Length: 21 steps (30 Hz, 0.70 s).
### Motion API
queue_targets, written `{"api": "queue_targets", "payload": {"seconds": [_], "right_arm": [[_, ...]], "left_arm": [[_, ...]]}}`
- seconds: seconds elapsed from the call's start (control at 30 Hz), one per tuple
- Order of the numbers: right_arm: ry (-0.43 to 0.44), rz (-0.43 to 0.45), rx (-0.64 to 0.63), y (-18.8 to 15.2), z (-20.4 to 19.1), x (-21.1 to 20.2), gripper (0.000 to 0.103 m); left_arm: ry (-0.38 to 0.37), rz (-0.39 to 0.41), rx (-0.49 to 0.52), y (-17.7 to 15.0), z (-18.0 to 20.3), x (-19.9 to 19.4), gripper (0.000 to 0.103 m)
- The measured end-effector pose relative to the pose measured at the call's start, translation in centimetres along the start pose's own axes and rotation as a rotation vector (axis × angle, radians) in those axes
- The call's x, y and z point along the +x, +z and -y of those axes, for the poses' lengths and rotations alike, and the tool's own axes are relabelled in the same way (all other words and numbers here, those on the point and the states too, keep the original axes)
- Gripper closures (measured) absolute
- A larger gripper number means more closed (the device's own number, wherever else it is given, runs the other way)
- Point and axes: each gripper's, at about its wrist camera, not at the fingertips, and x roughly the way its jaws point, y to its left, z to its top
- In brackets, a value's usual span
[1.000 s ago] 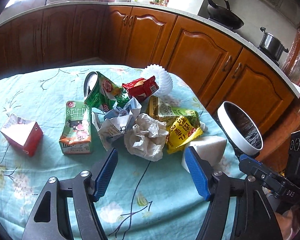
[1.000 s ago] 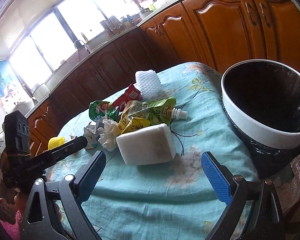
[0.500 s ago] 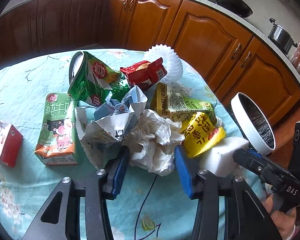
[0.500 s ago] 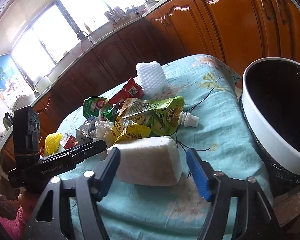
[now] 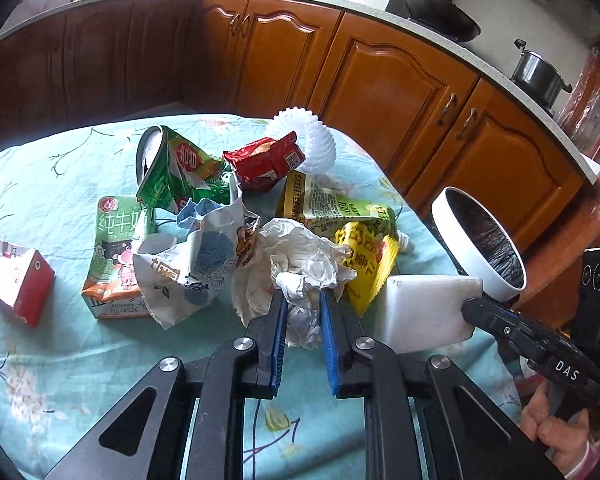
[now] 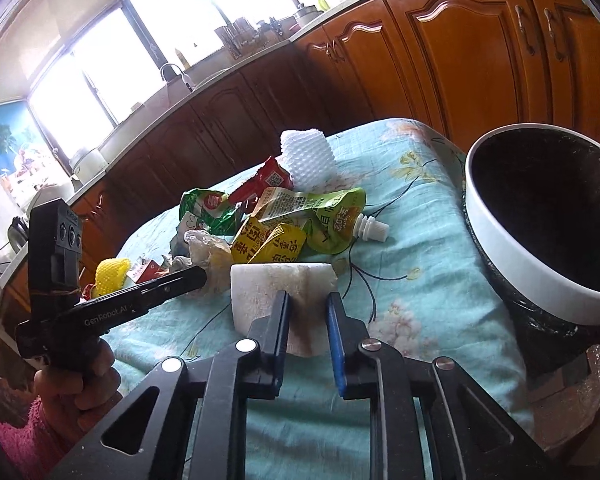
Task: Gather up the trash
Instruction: 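Carry the crumpled paper and foam block with both tools over the bin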
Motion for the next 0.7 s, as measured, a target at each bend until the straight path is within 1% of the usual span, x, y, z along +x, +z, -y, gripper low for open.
{"api": "queue_targets", "payload": {"seconds": [0.17,0.33,0.47,0.7], "right_arm": [[-0.008,0.051,0.017,0.0,0.4,-2.7,0.085],[-0.049,0.097,0.011,0.2,0.6,-4.9,0.085],[-0.079,0.128,0.019,0.5,1.4,-6.3,0.085],[-0.136,0.171,0.048,0.8,3.7,-8.9,0.085]], "left_arm": [[-0.023,0.036,0.019,-0.3,1.0,-2.2,0.088],[-0.062,0.053,0.057,-0.4,2.8,-3.6,0.088],[-0.091,0.048,0.088,-0.4,4.1,-3.8,0.088],[-0.132,0.03,0.139,0.3,7.0,-2.8,0.088]]}}
